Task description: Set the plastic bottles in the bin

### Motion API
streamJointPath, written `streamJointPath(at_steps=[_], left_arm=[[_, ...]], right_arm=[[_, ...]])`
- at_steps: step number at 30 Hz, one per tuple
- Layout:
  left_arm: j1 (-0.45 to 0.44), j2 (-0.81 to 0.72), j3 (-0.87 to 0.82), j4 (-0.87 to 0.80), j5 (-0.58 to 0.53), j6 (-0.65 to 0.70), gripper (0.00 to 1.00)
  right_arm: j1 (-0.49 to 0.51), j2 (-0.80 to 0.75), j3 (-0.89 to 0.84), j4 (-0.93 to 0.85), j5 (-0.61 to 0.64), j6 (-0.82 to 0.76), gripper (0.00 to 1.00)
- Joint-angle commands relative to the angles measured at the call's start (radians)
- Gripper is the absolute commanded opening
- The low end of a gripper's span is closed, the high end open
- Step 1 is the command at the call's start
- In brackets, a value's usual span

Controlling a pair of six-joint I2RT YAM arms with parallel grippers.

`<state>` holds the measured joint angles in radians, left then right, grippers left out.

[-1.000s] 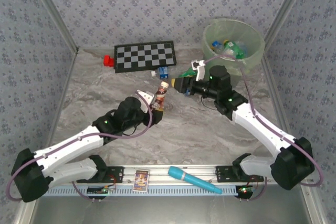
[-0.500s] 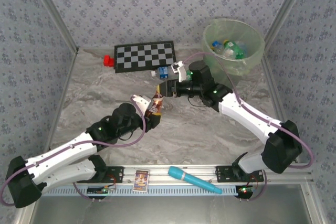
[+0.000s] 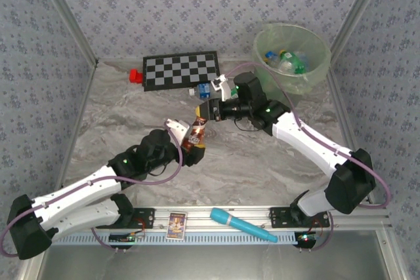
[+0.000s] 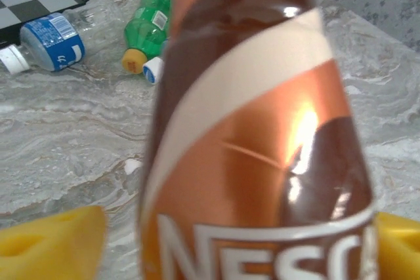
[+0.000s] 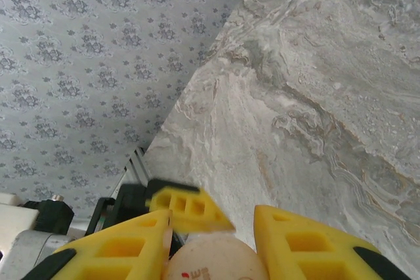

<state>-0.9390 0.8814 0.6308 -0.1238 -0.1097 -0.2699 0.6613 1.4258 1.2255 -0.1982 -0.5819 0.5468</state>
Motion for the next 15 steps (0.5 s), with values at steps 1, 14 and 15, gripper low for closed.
streamJointPath(at_steps=[1, 14, 15], left_arm=[[-0.007, -0.032, 0.027, -0.003, -0.026, -0.015, 1.0], [-0.007, -0.125, -0.029, 0.016, -0.049, -0.093, 1.0], [-0.007, -0.128, -0.037, 0.019, -0.042, -0.101, 1.0]], right_arm=[[-0.024, -0.074, 0.056, -0.074, 0.015, -0.04, 0.27], [-0.397, -0.194, 0.274, -0.176, 0.308, -0.062, 0.24], [-0.423, -0.19, 0.285, -0.164, 0.341, -0.062, 0.23]])
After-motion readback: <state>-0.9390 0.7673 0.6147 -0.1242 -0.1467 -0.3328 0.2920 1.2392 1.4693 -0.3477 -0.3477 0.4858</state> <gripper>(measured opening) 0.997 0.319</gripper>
